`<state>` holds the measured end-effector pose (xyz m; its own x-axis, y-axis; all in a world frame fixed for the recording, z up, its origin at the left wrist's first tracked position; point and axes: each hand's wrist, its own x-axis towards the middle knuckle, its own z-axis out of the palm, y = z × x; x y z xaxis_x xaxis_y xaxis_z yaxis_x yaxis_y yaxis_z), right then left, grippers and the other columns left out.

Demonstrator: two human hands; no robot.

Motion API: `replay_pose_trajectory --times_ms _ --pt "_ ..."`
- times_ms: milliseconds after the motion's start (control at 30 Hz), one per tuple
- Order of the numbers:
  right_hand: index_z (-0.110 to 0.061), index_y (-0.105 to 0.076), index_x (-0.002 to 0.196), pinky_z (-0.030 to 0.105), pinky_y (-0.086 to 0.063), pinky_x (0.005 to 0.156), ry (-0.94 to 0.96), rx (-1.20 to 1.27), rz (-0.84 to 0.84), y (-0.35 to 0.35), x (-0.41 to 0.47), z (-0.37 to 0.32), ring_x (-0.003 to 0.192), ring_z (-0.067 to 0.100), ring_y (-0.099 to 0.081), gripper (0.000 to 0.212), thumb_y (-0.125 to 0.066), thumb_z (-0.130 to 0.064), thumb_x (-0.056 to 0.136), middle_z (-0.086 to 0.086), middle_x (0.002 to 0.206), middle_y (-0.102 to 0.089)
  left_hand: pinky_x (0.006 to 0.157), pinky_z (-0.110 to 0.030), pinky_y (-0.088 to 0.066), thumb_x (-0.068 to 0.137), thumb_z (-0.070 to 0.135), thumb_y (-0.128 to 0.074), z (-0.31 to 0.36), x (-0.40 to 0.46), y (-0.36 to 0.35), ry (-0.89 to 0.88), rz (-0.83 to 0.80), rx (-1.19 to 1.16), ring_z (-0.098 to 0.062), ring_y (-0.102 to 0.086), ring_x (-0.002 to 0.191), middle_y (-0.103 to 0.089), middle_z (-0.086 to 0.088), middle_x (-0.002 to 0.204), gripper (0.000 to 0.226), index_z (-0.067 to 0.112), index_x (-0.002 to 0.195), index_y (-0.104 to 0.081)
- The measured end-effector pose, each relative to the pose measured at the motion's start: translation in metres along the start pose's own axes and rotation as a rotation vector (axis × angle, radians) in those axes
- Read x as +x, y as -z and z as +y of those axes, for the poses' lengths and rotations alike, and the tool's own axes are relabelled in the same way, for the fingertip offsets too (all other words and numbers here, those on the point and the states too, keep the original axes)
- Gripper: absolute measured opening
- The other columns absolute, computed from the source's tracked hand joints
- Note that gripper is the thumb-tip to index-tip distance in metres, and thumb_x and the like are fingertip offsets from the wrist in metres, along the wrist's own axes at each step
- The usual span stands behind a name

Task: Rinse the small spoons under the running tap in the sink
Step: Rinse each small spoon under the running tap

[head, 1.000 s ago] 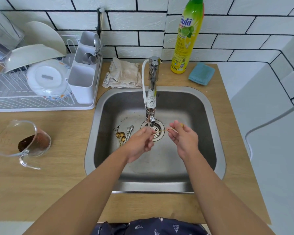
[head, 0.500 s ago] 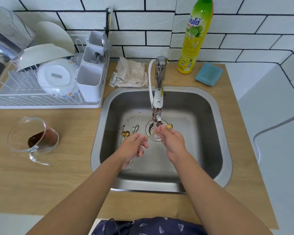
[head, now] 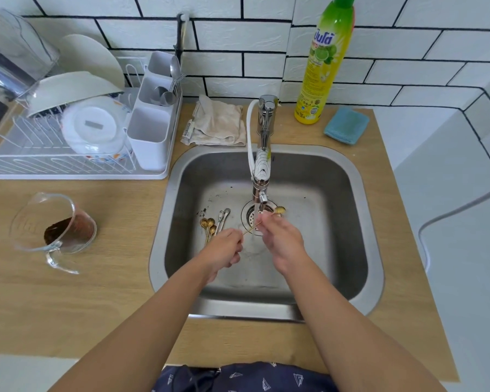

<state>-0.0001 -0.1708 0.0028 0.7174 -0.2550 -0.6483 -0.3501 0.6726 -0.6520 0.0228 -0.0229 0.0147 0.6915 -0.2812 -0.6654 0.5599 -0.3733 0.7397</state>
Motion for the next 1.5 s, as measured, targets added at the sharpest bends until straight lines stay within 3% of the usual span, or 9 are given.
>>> replay_pose_trajectory --times_ms 133,233,400,600,800,933,1100,1300,1500 --pt "-0.002 -0.075 0.103 0.016 -0.058 0.072 0.038 -0.083 0.007 -0.005 0.000 0.007 0.080 0.012 -0.077 0.016 -0.078 -0.007 0.089 0.005 0.086 -0.080 0.055 -0.026 -0.031 0.098 0.058 -0.034 -0.006 -0.005 0.003 0.000 -0.030 0.161 -0.012 -0.038 0.057 -0.046 0.005 0.071 0.041 0.024 0.081 -0.050" --pt "0.001 -0.075 0.101 0.014 -0.058 0.071 0.078 -0.045 0.061 -0.004 0.005 0.003 0.079 0.010 -0.077 0.018 -0.078 -0.012 0.090 0.004 0.085 -0.079 0.065 -0.028 -0.039 0.102 0.049 -0.034 -0.011 -0.006 0.006 -0.141 0.015 0.363 -0.011 -0.049 0.073 -0.055 0.005 0.083 0.036 0.030 0.092 -0.063" --pt "-0.012 -0.080 0.090 0.015 -0.056 0.067 0.008 -0.177 -0.013 -0.009 -0.005 0.024 0.076 0.012 -0.073 0.003 -0.079 -0.015 0.090 0.003 0.083 -0.079 0.051 -0.026 -0.035 0.105 0.039 -0.039 -0.002 0.001 0.002 -0.227 0.104 0.360 -0.010 -0.044 0.054 -0.053 0.008 0.064 0.039 0.020 0.084 -0.067" --pt "-0.009 -0.073 0.097 0.025 -0.059 0.088 0.001 -0.101 0.038 0.004 0.005 -0.003 0.084 0.014 -0.076 0.008 -0.074 -0.016 0.095 0.008 0.097 -0.079 0.045 -0.020 -0.030 0.106 0.032 -0.042 -0.001 -0.008 0.013 -0.082 -0.163 0.096 -0.010 -0.035 0.046 -0.052 0.002 0.061 0.035 0.009 0.090 -0.063" --pt "-0.013 -0.066 0.109 0.031 -0.064 0.069 0.105 -0.243 0.004 0.001 0.005 -0.002 0.077 0.025 -0.079 0.013 -0.070 -0.009 0.097 0.010 0.101 -0.075 0.043 -0.021 -0.032 0.105 0.028 -0.047 0.004 -0.018 0.036 0.097 -0.309 0.237 -0.012 -0.055 0.050 -0.073 -0.002 0.080 0.020 0.017 0.117 -0.058" --pt "-0.015 -0.073 0.091 0.029 -0.064 0.072 0.228 -0.482 -0.098 -0.012 0.002 0.009 0.075 0.024 -0.080 0.015 -0.062 -0.018 0.101 0.004 0.088 -0.077 0.044 -0.020 -0.039 0.106 0.020 -0.041 -0.003 -0.021 0.050 0.223 -0.322 0.393 -0.016 -0.067 0.060 -0.073 -0.015 0.094 0.022 0.006 0.106 -0.058" --pt "-0.020 -0.077 0.100 0.031 -0.063 0.061 0.252 -0.574 -0.182 -0.013 -0.001 0.011 0.084 0.019 -0.079 0.010 -0.068 -0.021 0.097 0.004 0.092 -0.078 0.056 -0.021 -0.046 0.104 0.018 -0.048 -0.011 -0.015 0.052 0.152 -0.226 0.546 -0.011 -0.064 0.064 -0.069 -0.009 0.086 0.024 0.008 0.095 -0.068" --pt "-0.013 -0.074 0.098 0.027 -0.061 0.057 0.273 -0.190 0.058 0.011 -0.002 -0.018 0.074 0.018 -0.075 0.010 -0.064 -0.016 0.101 0.002 0.088 -0.079 0.058 -0.017 -0.051 0.096 0.015 -0.064 -0.001 0.004 0.028 -0.020 0.000 -0.128 -0.008 -0.061 0.063 -0.068 -0.006 0.082 0.014 0.006 0.106 -0.067" --pt "-0.014 -0.069 0.110 0.026 -0.062 0.062 0.346 -0.110 0.160 0.041 -0.013 -0.051 0.079 0.015 -0.079 0.018 -0.073 -0.008 0.094 0.002 0.087 -0.080 0.074 -0.023 -0.060 0.101 0.000 -0.049 0.027 0.028 -0.030 -0.027 -0.175 -0.809 -0.021 -0.076 0.089 -0.078 -0.012 0.091 0.018 -0.006 0.116 -0.058"
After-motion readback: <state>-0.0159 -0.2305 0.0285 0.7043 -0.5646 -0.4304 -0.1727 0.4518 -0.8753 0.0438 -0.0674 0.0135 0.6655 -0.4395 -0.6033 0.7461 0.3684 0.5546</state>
